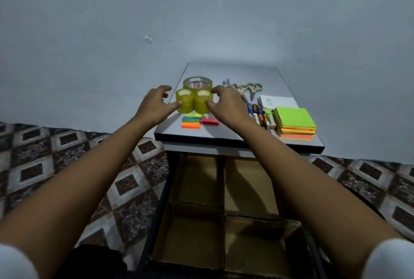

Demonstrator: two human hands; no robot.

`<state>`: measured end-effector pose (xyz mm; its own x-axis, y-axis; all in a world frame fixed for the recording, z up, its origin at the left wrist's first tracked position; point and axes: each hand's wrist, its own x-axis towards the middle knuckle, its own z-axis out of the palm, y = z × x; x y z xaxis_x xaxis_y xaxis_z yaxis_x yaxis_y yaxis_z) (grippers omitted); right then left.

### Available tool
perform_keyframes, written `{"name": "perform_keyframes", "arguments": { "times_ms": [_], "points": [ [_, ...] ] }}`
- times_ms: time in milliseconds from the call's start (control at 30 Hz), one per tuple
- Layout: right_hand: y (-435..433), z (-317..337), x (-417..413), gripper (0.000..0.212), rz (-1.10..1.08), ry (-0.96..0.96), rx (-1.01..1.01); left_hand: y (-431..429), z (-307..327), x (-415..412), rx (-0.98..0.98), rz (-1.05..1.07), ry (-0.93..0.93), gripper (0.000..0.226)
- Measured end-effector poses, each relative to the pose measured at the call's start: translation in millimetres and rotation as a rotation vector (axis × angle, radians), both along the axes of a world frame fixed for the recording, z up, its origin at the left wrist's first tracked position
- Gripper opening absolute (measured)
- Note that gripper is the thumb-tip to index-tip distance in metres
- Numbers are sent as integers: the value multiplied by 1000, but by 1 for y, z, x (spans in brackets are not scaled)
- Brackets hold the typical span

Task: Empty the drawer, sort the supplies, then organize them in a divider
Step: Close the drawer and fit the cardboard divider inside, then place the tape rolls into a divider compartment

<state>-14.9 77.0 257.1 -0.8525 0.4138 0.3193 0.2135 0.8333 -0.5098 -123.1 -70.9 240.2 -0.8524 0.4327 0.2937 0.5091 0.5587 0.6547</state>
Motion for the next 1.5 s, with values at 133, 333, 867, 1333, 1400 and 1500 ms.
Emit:
{"name": "perform_keyframes", "arguments": {
  "times_ms": [133, 333, 867, 1333, 1400, 1500],
  "points": [
    [9, -6, -33, 48, -1, -55, -15, 17, -4, -24, -41, -23, -64, 69],
    [23, -23, -64, 57, 14, -139, 37, 32, -10, -45, -137, -85, -103, 79],
    [9, -19, 9, 61, 61, 160, -42, 6, -7, 6, 138, -51, 83, 43],
    [-11, -127, 136, 64, -52, 35, -190, -10, -97, 104, -395, -364, -287, 49],
    [-11, -142, 140, 64, -83, 14, -198, 3, -114, 99, -421, -358, -290, 41],
    [-11, -155, 142, 63, -131, -10, -207, 23, -138, 85, -426, -356, -334, 35]
  ]
}}
